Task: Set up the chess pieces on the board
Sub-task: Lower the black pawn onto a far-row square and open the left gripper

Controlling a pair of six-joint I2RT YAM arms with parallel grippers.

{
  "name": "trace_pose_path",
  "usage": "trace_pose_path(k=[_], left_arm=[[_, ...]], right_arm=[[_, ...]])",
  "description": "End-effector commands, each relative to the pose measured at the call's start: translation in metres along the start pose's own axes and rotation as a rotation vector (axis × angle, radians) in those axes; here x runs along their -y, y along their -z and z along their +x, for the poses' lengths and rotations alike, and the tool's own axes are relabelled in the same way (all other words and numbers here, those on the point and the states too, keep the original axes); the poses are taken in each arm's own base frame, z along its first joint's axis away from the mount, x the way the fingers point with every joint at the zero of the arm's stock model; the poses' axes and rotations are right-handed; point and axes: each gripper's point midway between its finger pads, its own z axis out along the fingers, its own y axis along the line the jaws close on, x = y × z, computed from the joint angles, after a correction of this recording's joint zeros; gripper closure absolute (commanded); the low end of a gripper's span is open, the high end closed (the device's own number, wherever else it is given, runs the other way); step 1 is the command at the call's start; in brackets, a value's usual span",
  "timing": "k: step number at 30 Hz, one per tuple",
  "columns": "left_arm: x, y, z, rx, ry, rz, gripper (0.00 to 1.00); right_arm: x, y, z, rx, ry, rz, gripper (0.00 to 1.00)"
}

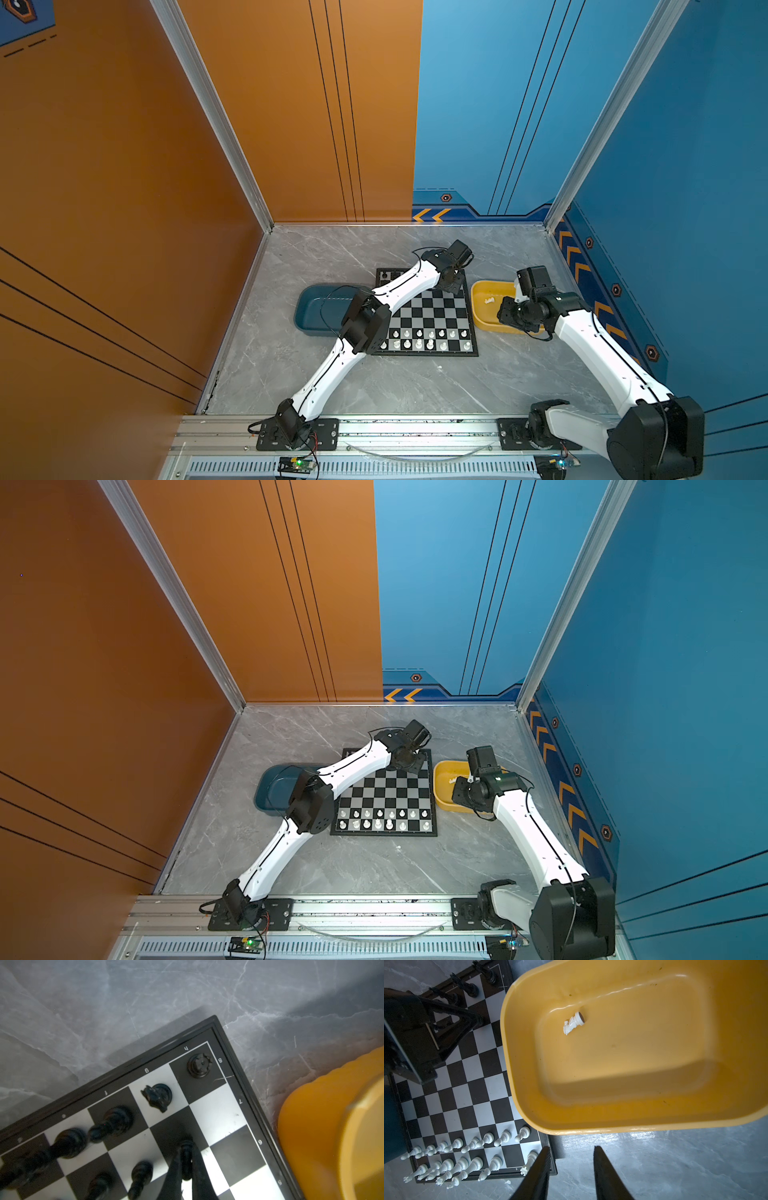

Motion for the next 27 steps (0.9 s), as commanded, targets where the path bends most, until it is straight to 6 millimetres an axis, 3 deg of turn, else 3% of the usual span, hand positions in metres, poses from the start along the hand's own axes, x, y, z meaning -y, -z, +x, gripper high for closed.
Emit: trace_pose_path(k=[1,27], left_arm=[[-0.0121,-0.0079,-0.0027,0.005,0.001,-0.036,1.00],[-0.0075,-0.0062,-0.0048,0.005,-0.005,-0.005,0.77]], right_arm=[[0.0064,0.0005,0.0080,-0.022,-0.001,0.014,0.62],[0.0056,-0.0013,0.0063,-0.026,0.000,0.013,0.63]])
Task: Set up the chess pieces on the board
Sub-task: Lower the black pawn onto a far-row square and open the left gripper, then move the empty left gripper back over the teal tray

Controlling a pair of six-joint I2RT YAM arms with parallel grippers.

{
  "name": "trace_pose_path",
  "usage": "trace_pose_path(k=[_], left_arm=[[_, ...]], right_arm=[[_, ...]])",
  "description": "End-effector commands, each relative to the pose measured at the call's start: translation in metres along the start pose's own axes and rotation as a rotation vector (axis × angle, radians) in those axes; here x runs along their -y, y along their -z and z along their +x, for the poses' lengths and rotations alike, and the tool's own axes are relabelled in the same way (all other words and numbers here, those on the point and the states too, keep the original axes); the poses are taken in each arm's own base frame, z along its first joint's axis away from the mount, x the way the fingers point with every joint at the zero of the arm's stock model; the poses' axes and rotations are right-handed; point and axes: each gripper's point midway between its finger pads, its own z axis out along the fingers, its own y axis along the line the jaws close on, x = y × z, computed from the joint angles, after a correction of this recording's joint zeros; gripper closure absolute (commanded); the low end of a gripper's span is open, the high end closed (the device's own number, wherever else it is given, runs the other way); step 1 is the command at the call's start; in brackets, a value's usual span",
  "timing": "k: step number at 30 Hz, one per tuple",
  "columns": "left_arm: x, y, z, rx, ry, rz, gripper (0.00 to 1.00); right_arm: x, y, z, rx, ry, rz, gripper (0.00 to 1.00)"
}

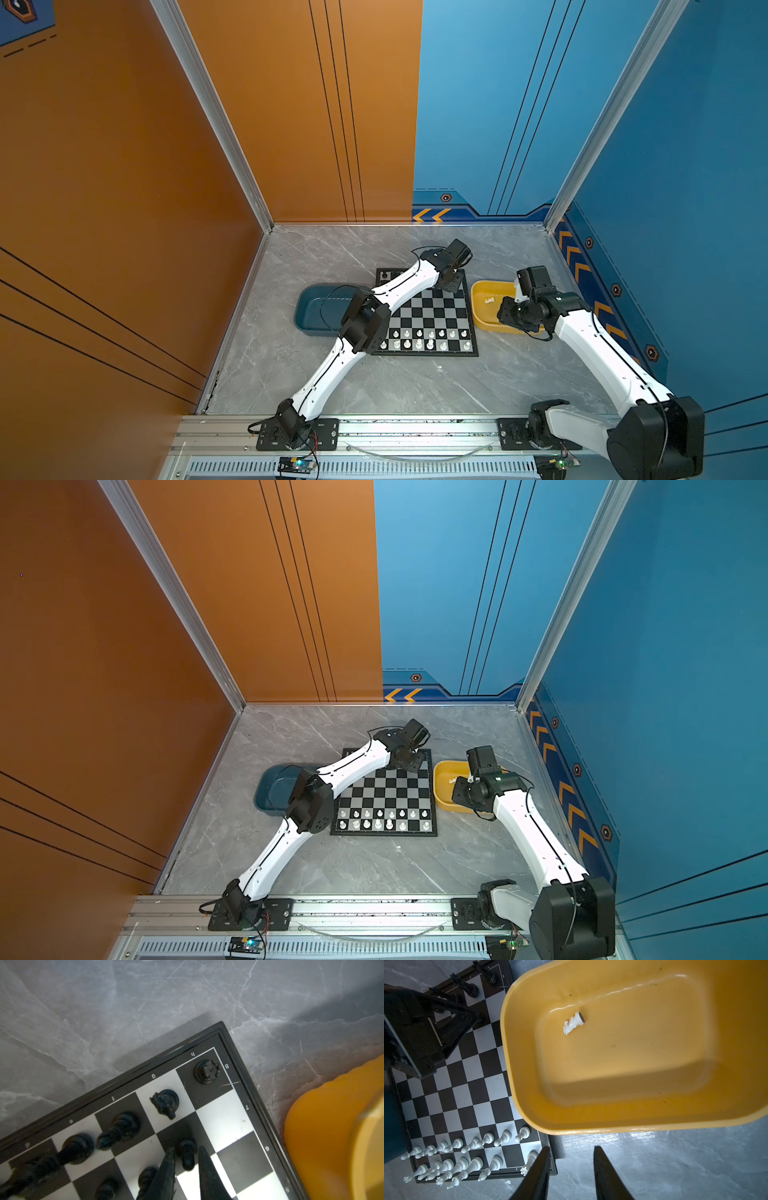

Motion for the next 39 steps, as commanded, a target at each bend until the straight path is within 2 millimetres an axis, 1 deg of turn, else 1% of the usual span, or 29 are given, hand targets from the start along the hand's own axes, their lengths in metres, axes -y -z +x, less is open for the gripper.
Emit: trace_pose_path(k=[1,7,11,15,20,23,25,27,29,31,34,36,39], left_arm=[[-0.004,-0.004,-0.003,0.001,-0.002,0.000,0.77],[-0.001,0.004,-0.009,0.015,-0.004,0.019,0.76],[0.002,0.017,-0.018,0.039,-0.007,0.034,0.76],[0.002,0.041,-0.031,0.082,-0.022,0.035,0.76],[-0.006,0.086,-0.053,0.163,-0.040,0.014,0.76],[-0.027,0.119,-0.066,0.221,-0.035,-0.056,0.76],[-0.046,0.142,-0.072,0.255,-0.014,-0.093,0.76],[-0.067,0.161,-0.073,0.270,0.025,-0.116,0.76],[-0.091,0.177,-0.068,0.270,0.075,-0.139,0.76],[-0.118,0.190,-0.055,0.256,0.130,-0.166,0.76],[-0.155,0.200,-0.030,0.222,0.210,-0.212,0.76],[-0.182,0.207,-0.005,0.192,0.267,-0.265,0.76],[-0.216,0.207,0.039,0.128,0.351,-0.336,0.76]], right_arm=[[0.005,-0.001,0.007,-0.027,0.001,0.013,0.62],[0.005,-0.001,0.006,-0.025,0.000,0.011,0.62],[0.004,0.000,0.005,-0.021,-0.002,0.009,0.62],[0.005,-0.001,0.006,-0.023,-0.004,0.012,0.63],[0.004,0.001,0.005,-0.020,-0.005,0.007,0.62],[0.003,0.002,0.004,-0.017,-0.007,0.003,0.62],[0.001,0.002,0.002,-0.014,-0.004,-0.001,0.62],[0.000,0.003,0.002,-0.016,-0.002,-0.001,0.62],[-0.002,0.003,0.000,-0.013,0.000,-0.003,0.62],[-0.004,0.004,-0.001,-0.010,0.002,-0.006,0.62],[-0.008,0.002,-0.003,-0.012,0.009,-0.008,0.62],[-0.012,0.001,-0.004,-0.018,0.020,-0.012,0.62],[-0.019,-0.001,-0.006,-0.024,0.038,-0.012,0.63]])
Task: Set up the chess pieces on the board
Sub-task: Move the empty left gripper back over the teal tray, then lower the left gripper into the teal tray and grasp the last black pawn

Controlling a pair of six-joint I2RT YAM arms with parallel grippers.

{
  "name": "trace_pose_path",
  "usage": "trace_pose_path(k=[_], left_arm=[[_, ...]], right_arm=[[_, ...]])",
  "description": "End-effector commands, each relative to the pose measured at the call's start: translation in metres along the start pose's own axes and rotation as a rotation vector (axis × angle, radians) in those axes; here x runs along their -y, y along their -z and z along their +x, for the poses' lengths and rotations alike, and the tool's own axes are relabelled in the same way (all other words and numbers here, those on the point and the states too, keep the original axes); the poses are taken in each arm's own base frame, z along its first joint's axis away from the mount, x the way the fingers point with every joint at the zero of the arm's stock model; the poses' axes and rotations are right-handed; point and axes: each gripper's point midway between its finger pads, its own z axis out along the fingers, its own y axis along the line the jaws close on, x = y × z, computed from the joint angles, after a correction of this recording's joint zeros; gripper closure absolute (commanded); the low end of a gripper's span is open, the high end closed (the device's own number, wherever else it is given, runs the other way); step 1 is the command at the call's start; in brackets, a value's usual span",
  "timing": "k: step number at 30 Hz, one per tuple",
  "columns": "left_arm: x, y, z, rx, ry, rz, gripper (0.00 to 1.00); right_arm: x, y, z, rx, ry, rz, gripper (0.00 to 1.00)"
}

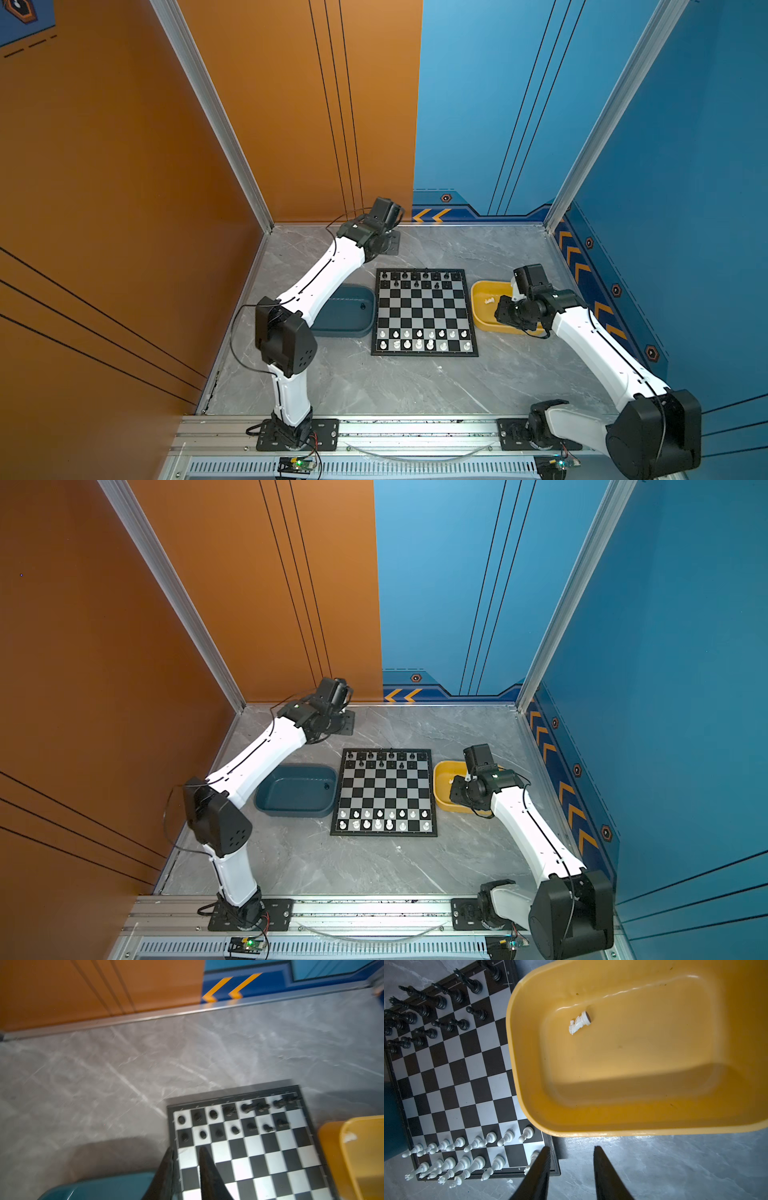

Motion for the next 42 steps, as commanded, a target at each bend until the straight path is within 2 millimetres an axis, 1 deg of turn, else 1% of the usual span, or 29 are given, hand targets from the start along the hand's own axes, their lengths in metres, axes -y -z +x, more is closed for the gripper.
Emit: trace_pose_path(k=[1,3,6,9,12,14,18,24,33,42], left_arm=[[-0.040,-0.005,0.043,-0.095,0.073,-0.104,0.76],[-0.059,-0.009,0.067,-0.144,0.114,-0.134,0.77],[-0.073,-0.017,0.098,-0.213,0.128,-0.167,0.77],[-0.079,-0.029,0.125,-0.286,0.120,-0.185,0.77],[-0.080,-0.042,0.143,-0.341,0.118,-0.179,0.77],[-0.080,-0.049,0.152,-0.371,0.118,-0.173,0.77],[-0.078,-0.064,0.164,-0.416,0.127,-0.152,0.77],[-0.066,-0.082,0.174,-0.453,0.143,-0.103,0.77],[-0.055,-0.089,0.175,-0.452,0.167,-0.048,0.77],[-0.045,-0.099,0.185,-0.493,0.166,-0.019,0.77]], right_arm=[[-0.009,0.003,-0.005,-0.005,0.014,-0.005,0.63],[-0.014,0.002,-0.008,-0.008,0.027,-0.005,0.63],[-0.022,0.000,-0.012,-0.013,0.045,-0.005,0.63],[-0.032,-0.002,-0.015,-0.021,0.065,-0.006,0.63],[-0.043,-0.003,-0.017,-0.024,0.089,-0.002,0.63],[-0.048,-0.003,-0.018,-0.025,0.101,0.000,0.63],[-0.054,-0.003,-0.019,-0.022,0.111,0.008,0.63],[-0.058,-0.001,-0.019,-0.019,0.114,0.008,0.63],[-0.061,-0.004,-0.019,-0.028,0.119,0.011,0.63],[-0.060,-0.006,-0.017,-0.033,0.122,0.017,0.63]])
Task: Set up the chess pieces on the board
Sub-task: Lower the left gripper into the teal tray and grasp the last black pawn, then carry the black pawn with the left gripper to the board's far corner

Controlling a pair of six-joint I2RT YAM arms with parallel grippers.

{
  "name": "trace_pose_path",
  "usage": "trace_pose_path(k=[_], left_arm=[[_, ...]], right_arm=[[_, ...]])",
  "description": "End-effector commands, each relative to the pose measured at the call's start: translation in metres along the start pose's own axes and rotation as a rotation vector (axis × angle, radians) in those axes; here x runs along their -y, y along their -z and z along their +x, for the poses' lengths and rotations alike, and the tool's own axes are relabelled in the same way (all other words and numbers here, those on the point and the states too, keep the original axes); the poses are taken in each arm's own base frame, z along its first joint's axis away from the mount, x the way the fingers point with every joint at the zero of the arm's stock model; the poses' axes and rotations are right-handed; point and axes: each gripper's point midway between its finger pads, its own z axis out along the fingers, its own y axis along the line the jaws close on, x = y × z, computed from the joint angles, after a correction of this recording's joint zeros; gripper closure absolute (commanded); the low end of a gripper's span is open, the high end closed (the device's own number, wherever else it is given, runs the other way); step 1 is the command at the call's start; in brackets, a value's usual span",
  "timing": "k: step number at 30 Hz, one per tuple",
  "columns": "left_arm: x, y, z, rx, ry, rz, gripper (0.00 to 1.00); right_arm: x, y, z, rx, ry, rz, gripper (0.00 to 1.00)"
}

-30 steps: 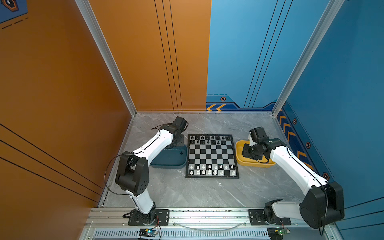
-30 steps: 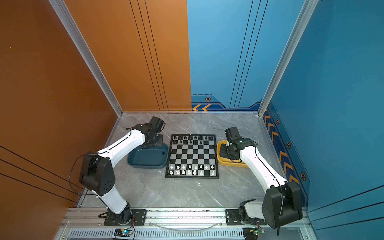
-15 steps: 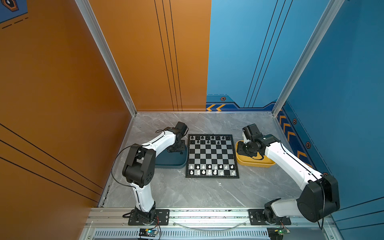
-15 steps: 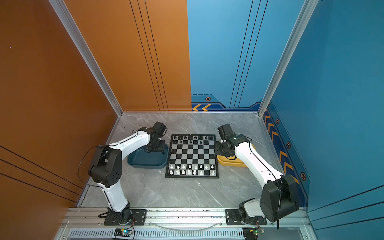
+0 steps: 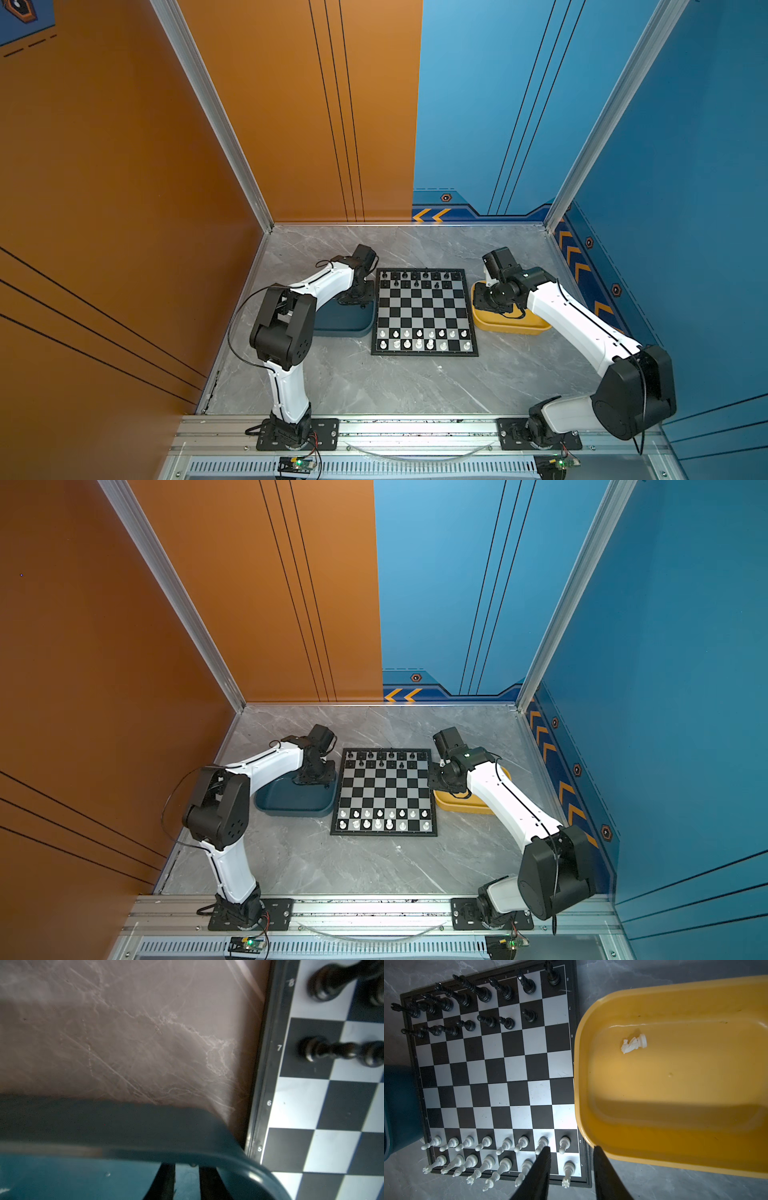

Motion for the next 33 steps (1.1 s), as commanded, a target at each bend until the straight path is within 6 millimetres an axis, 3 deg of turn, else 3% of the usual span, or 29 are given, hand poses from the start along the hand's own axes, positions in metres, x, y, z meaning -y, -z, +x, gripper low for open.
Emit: trace_pose_path(k=[1,14,20,22,26,33], left_arm=[[0.004,-0.007,0.008,-0.038,0.007,0.017,0.77],[0.004,-0.017,0.013,-0.064,0.006,0.008,0.83],[0.004,-0.016,0.012,-0.064,0.004,0.009,0.95],[0.006,-0.010,0.010,-0.054,-0.005,0.010,1.00],[0.003,0.010,0.004,-0.025,-0.035,-0.022,1.00],[0.015,0.064,-0.013,0.075,-0.118,-0.042,1.00]], right_arm=[[0.003,0.003,0.000,-0.004,-0.007,0.025,0.63],[0.004,0.002,0.002,-0.007,-0.007,0.028,0.63],[0.004,0.002,0.003,-0.008,-0.007,0.028,0.63],[0.004,0.002,0.003,-0.008,-0.007,0.028,0.63],[0.004,0.003,0.002,-0.004,-0.005,0.030,0.63],[0.011,0.005,0.002,0.006,-0.002,0.036,0.63]])
